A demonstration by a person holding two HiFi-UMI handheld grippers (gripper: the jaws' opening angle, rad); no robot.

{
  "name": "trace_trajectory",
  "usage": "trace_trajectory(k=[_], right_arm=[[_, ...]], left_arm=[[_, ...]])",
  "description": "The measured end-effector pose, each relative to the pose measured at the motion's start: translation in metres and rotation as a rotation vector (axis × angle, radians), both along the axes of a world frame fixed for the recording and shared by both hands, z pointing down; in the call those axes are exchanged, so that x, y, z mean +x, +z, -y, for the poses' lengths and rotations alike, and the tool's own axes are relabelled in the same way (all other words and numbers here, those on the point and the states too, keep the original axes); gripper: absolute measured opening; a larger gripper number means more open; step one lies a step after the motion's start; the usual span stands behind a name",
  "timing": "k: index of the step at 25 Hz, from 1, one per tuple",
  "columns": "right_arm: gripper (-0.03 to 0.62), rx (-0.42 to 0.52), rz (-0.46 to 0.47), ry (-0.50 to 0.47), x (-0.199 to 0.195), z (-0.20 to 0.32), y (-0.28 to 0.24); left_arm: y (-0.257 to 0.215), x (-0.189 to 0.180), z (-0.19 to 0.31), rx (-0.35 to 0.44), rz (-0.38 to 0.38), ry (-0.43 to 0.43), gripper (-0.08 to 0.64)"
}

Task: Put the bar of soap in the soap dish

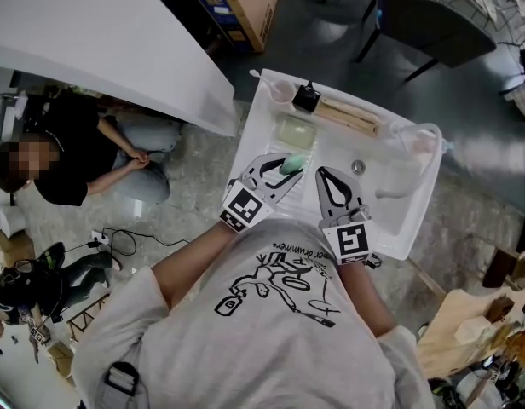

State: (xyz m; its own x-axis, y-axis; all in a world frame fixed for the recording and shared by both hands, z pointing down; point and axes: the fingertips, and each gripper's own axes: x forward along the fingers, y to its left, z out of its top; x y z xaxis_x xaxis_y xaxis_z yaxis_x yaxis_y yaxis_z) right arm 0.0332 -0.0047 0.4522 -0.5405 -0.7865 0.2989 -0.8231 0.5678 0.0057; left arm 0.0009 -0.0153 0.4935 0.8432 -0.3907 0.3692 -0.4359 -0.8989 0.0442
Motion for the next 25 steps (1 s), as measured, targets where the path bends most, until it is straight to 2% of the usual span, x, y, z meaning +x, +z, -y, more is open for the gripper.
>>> trace_trajectory(k=[25], right_arm=[[0.021, -0.095, -0.056, -0.02, -0.004, 0.007, 0.05]], left_arm=[[0.031, 0.008, 0.007, 0.033, 0.122, 0.06, 0.122]])
